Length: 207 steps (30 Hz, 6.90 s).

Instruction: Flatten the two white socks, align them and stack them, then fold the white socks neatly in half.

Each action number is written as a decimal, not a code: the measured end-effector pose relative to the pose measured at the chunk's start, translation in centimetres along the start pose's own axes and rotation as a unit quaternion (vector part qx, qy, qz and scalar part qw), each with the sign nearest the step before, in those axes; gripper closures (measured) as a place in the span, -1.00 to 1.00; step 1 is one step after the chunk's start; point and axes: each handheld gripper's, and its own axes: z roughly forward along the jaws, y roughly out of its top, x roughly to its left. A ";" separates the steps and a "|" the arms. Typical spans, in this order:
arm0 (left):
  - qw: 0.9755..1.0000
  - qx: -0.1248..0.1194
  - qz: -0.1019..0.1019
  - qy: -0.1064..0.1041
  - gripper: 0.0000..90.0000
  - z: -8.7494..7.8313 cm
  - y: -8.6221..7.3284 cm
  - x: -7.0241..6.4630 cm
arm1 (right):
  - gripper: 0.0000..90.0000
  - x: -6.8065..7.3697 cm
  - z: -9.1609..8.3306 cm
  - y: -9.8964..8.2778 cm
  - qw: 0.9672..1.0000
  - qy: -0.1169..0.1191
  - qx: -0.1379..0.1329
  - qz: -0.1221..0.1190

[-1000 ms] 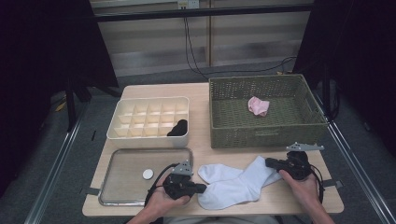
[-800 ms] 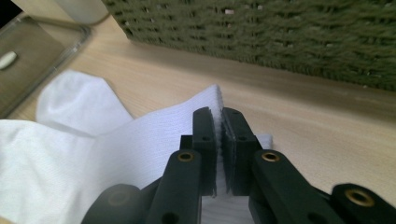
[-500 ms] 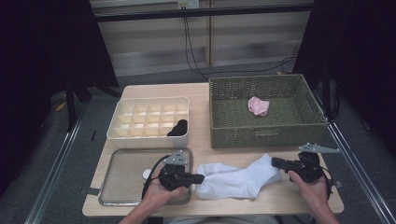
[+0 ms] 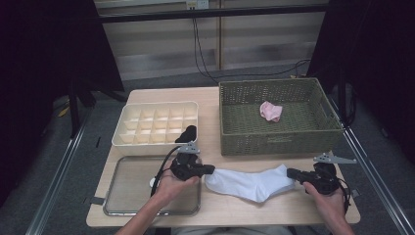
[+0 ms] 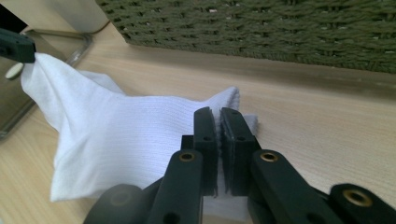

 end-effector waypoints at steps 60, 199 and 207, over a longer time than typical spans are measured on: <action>0.999 0.025 -0.004 0.036 0.39 0.4 -2.4 0.1 | 0.80 -1.1 1.6 -0.6 0.998 -0.045 0.041 -0.014; 0.999 0.046 0.014 0.020 0.48 2.2 -3.8 -1.6 | 0.73 8.8 9.6 4.6 0.988 0.139 0.022 -0.055; 0.999 0.037 0.011 0.023 0.40 1.5 -3.6 -1.4 | 0.42 9.0 9.2 4.2 0.986 0.155 0.022 -0.058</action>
